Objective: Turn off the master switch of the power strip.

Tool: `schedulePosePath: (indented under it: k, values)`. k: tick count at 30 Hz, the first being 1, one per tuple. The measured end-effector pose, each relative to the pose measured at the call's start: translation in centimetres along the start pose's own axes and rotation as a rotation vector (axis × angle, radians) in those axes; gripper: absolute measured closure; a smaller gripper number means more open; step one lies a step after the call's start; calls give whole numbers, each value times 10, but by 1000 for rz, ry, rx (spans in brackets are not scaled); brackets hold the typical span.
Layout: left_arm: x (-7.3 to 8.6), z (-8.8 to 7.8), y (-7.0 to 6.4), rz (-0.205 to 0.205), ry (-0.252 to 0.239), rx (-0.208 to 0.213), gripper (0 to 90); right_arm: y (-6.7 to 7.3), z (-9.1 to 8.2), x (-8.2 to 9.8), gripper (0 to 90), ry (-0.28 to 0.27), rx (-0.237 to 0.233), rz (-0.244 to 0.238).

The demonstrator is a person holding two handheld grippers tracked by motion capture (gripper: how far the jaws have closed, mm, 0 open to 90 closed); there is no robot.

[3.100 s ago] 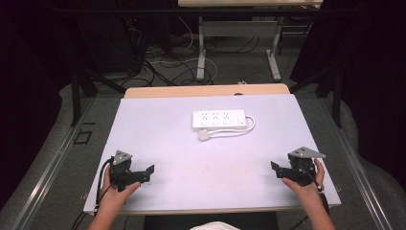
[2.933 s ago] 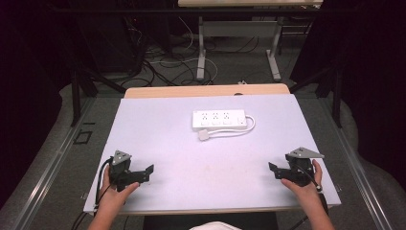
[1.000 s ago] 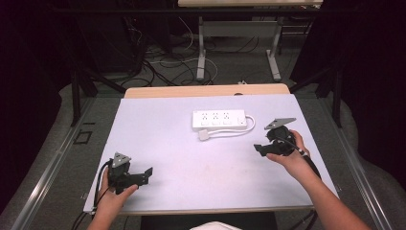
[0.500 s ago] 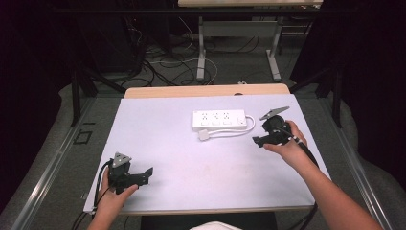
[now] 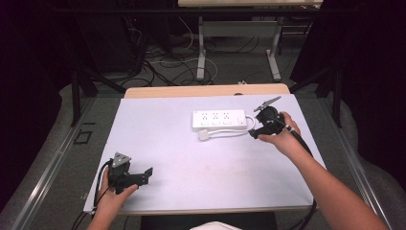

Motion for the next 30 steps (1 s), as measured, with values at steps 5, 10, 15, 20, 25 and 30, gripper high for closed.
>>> schedulePosePath:
  k: [5, 10, 15, 20, 25, 30]
  values:
    - [0, 0, 0, -2, 0, 2, 10, -1, 4, -7, 341, -5, -17, -2]
    - [0, 1, 0, -1, -1, 2, 11, -3, 7, -19, 351, -3, -9, 1]
    - [0, 1, 0, -1, -1, 3, 11, -5, 11, -29, 367, 4, 1, 0]
    - [0, 1, 1, -1, 2, 3, 12, -8, 16, -38, 379, 10, 20, 7]
    - [1, 1, 2, 4, 8, 5, 13, -12, 22, -44, 405, 24, 36, 28]
    - [0, 2, 3, 3, -1, 2, 14, -18, 28, -49, 402, 17, 49, 69]
Point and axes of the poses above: each handheld gripper's, and its own axes: z roughly forward along the jaws, x roughly out of its underside, y roughly to its left, the point moved 8 cm from there along z, roughly forward along the jaws, and after that the axes turned 5 degrees about -x, right-handed, at the moved point
